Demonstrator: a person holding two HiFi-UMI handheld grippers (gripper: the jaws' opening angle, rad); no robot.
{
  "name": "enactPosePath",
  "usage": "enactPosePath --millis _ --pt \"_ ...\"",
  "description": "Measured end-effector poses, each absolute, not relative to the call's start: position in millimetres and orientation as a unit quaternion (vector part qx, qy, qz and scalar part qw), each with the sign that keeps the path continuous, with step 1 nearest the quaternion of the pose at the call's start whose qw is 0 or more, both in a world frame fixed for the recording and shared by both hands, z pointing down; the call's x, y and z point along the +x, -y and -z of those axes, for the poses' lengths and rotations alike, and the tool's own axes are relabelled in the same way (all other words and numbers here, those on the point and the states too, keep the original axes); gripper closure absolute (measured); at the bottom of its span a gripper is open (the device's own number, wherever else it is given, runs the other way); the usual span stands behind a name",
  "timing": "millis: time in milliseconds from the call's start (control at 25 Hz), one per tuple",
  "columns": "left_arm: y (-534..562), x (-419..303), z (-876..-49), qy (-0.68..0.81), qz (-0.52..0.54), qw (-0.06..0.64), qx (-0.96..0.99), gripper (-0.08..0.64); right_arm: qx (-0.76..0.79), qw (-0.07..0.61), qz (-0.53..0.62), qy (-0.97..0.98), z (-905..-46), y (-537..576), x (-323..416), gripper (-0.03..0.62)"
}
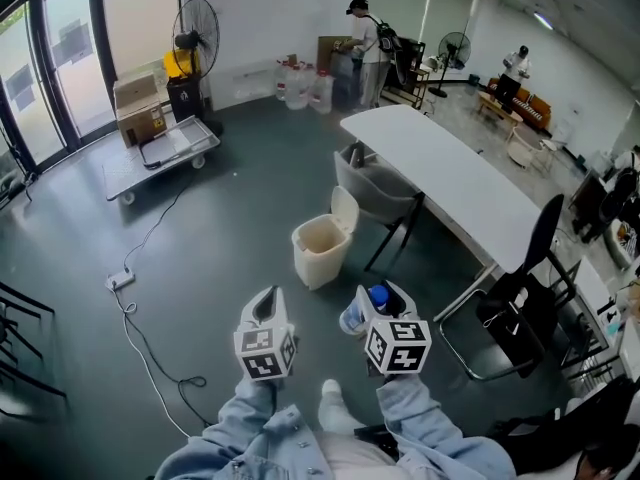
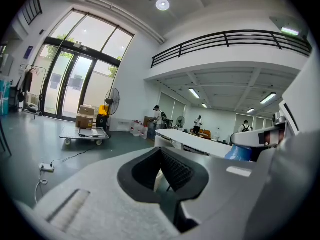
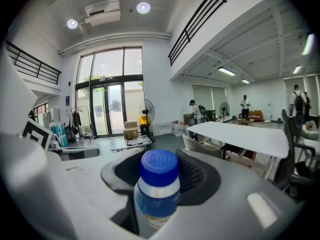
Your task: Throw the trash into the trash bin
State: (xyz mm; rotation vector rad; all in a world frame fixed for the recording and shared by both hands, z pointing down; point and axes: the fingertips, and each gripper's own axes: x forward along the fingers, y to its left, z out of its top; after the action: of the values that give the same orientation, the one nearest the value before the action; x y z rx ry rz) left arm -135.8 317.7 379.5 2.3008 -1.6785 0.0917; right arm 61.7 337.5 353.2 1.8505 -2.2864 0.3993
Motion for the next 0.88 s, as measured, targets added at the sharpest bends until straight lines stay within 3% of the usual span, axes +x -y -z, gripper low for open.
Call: enactPosePath --millis 880 --pt "-155 -57 -369 0.612 -0.048 0.132 0.778 0.551 0.595 0.069 -0.148 0.787 -346 -159 149 0.397"
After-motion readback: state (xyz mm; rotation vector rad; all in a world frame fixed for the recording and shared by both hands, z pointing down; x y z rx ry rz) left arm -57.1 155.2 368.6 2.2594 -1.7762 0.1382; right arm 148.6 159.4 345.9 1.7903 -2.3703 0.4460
